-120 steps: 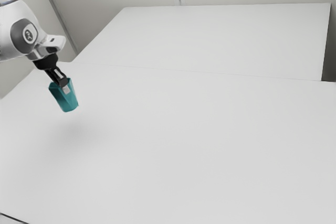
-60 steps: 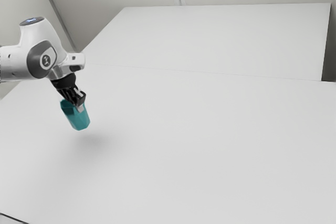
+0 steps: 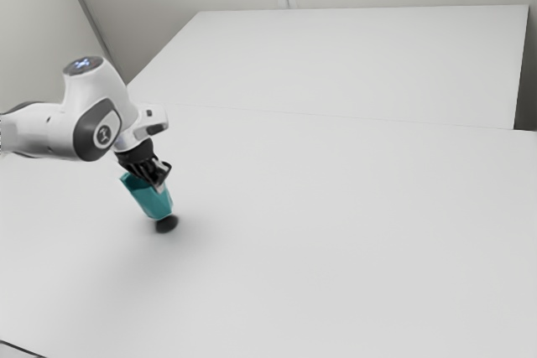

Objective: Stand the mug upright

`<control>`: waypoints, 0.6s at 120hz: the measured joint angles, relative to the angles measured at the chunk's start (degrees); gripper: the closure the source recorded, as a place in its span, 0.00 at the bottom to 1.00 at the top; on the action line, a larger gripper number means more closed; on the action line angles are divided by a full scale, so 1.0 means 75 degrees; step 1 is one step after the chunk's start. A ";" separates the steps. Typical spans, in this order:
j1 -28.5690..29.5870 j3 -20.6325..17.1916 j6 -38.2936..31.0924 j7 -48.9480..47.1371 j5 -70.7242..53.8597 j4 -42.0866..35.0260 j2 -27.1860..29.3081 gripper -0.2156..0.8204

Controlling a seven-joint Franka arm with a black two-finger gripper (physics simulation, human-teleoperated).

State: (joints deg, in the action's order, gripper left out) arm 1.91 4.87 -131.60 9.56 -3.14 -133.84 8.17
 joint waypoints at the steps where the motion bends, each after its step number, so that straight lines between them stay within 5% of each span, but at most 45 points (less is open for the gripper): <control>1: -0.0004 -0.0006 -0.0028 -0.0027 0.0000 -0.0016 -0.0001 0.97; 72: -0.0126 -0.0208 -0.1129 -0.1568 0.0004 -0.0684 -0.0107 0.97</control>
State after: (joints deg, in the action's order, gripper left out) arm 0.96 3.31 -140.07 -2.19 -3.11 -138.97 7.37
